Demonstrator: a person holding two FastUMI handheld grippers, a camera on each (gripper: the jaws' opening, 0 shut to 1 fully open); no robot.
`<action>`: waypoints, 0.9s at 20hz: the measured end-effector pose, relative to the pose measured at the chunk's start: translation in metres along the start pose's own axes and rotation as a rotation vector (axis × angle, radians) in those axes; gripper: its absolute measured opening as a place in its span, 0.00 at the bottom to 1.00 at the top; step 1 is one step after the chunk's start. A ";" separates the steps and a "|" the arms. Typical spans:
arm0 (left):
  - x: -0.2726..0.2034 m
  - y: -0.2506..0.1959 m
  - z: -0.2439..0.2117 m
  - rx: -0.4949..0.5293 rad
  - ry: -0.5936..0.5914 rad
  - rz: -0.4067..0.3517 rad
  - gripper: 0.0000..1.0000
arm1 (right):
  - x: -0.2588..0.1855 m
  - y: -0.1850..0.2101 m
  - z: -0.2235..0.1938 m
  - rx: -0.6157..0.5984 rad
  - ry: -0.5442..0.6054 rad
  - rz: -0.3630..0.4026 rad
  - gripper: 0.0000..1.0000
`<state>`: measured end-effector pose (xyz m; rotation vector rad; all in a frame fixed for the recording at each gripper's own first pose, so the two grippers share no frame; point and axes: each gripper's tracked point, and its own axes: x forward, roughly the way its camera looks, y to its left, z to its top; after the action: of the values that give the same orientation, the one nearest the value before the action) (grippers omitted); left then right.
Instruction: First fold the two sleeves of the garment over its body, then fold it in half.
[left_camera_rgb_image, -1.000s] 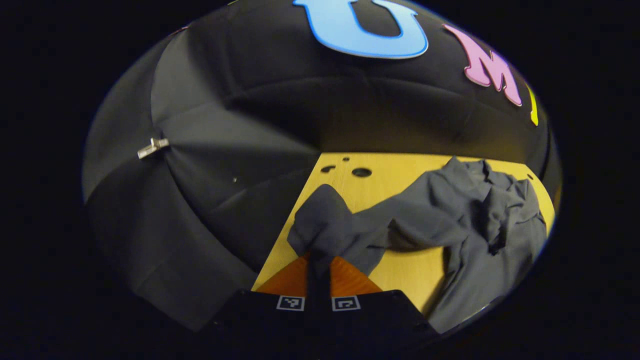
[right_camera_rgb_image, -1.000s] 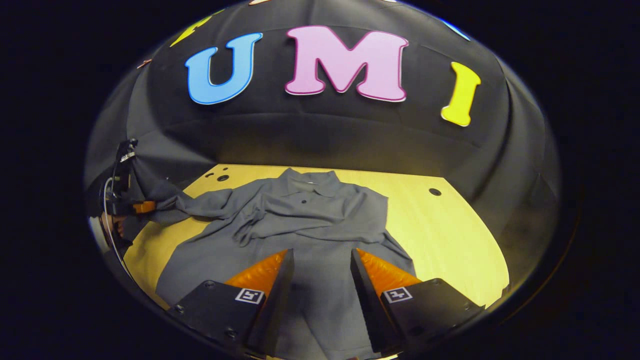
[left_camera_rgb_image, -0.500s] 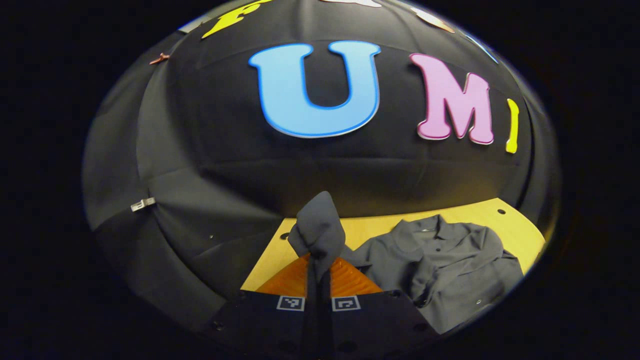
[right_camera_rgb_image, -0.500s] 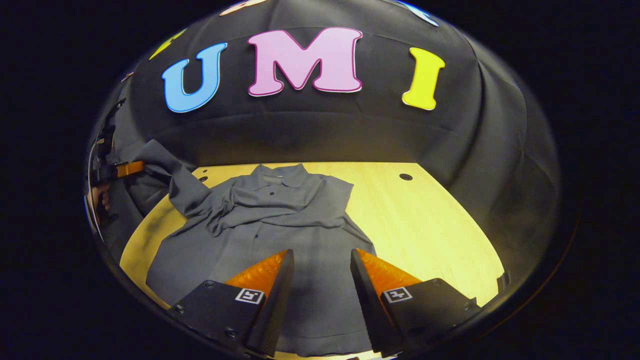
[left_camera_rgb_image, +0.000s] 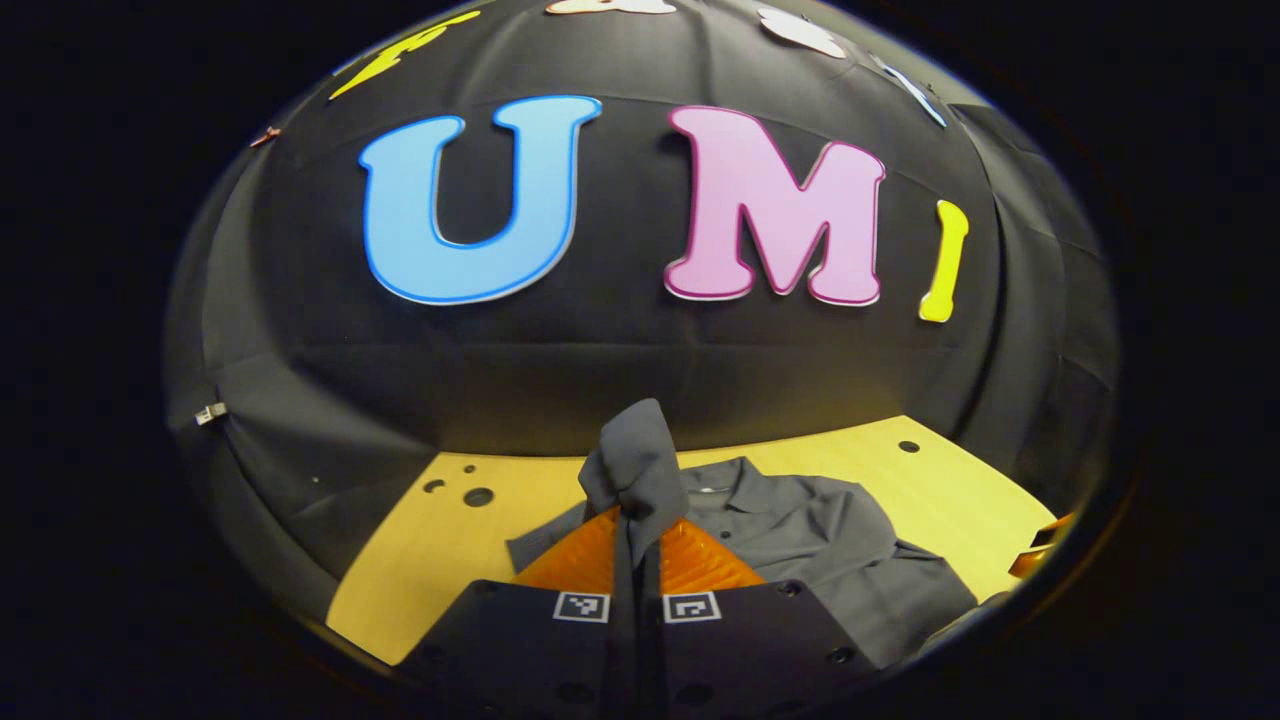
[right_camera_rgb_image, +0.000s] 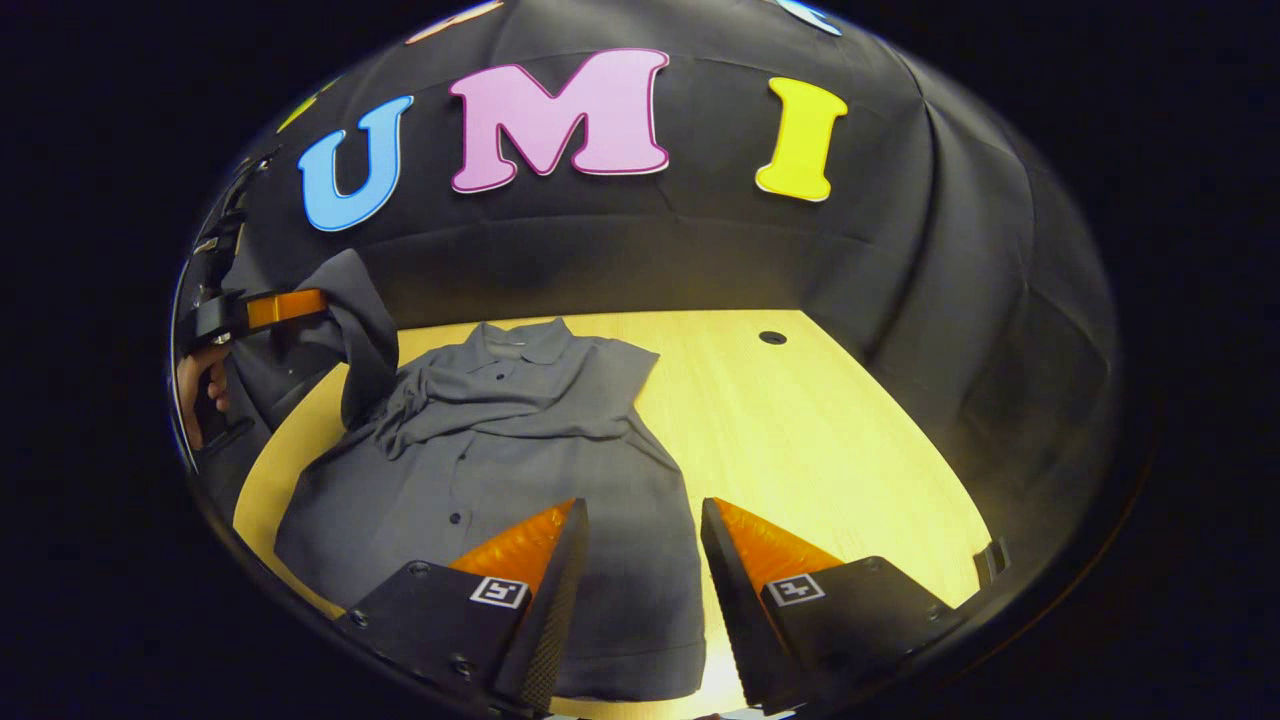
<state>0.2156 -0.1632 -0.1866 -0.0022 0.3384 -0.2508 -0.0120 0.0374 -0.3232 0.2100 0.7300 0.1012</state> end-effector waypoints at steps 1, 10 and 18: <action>0.007 -0.016 -0.005 0.002 0.009 -0.007 0.05 | 0.000 -0.006 -0.002 0.002 0.005 0.001 0.71; 0.056 -0.117 -0.092 0.016 0.154 -0.045 0.05 | 0.014 -0.056 -0.020 0.019 0.060 0.025 0.71; 0.080 -0.151 -0.153 0.039 0.261 -0.015 0.06 | 0.027 -0.072 -0.025 0.019 0.092 0.070 0.72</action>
<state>0.2018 -0.3231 -0.3511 0.0671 0.5936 -0.2727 -0.0078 -0.0249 -0.3754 0.2501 0.8157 0.1712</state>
